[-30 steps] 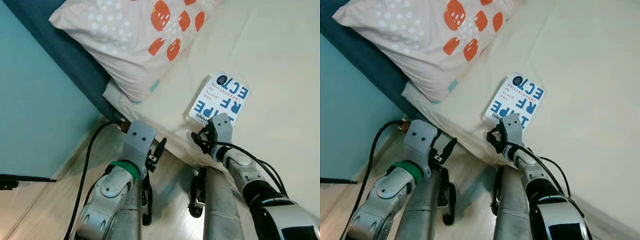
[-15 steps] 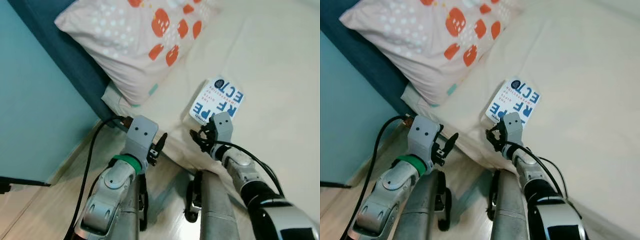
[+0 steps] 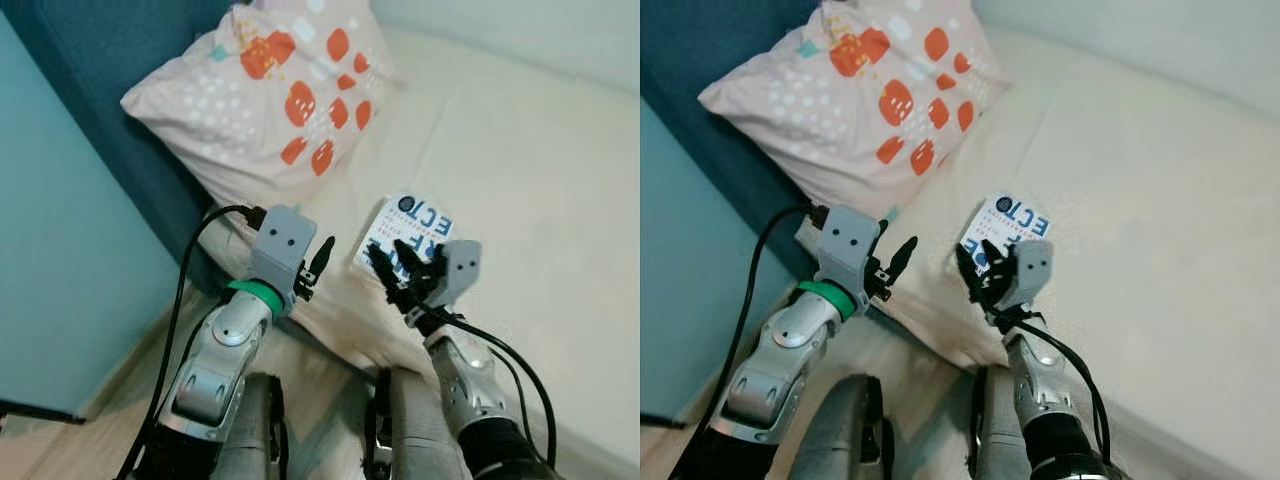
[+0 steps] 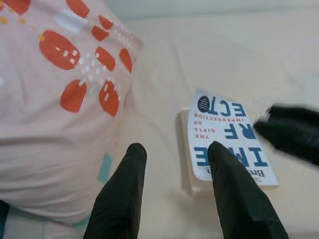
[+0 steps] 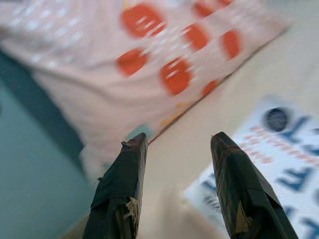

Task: Clean up the room

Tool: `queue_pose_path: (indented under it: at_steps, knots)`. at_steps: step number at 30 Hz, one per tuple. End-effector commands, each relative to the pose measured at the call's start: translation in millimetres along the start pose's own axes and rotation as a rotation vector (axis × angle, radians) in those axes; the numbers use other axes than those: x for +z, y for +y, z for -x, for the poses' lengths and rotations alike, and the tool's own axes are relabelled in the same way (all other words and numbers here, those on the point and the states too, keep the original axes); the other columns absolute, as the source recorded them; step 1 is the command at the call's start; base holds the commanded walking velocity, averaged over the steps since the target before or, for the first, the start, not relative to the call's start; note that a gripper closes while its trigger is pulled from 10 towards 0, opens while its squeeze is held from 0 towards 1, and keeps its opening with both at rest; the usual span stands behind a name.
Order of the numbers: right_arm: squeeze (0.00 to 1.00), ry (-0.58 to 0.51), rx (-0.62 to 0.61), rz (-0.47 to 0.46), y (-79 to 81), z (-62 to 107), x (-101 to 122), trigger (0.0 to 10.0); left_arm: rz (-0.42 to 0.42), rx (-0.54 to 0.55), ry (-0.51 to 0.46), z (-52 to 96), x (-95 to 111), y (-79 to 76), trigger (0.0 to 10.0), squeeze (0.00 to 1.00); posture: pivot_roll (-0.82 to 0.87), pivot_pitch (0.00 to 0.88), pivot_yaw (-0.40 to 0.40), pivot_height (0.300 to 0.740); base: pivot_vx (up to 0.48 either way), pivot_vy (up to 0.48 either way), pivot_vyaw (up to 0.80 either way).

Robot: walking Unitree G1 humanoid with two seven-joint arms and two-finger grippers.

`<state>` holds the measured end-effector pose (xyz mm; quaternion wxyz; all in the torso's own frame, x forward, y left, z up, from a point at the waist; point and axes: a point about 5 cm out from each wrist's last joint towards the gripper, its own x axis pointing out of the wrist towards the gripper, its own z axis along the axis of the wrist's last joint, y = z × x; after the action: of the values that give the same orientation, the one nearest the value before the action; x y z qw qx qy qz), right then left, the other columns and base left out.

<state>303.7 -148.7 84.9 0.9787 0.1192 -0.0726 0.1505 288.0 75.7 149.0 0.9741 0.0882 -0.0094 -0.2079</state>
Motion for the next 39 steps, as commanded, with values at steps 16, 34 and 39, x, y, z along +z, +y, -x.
queue_pose_path:
  at_steps: [16, 34, 39]
  knots:
    - [0.00, 0.030, -0.013, 0.010, -1.2, 8.9, 2.2, 10.0, 0.023, 0.049, 0.056, -6.7, -28.9, 1.7, 10.0, 0.00, -0.01, 0.000, 0.016, 0.700, 0.000, 0.000, 0.00]
    - [0.00, 0.192, 0.038, 0.093, 2.0, 27.8, -30.0, 10.0, 0.068, 0.350, 0.277, 30.3, -107.1, 48.3, 10.0, 0.00, 0.01, 0.000, -0.022, 0.740, 0.000, 0.000, 0.00]
    - [0.00, 0.235, 0.001, 0.109, -1.6, 26.3, -38.2, 10.0, 0.145, 0.383, 0.223, 25.9, -104.7, 51.2, 10.0, 0.00, 0.01, 0.000, -0.021, 0.740, 0.000, 0.000, 0.00]
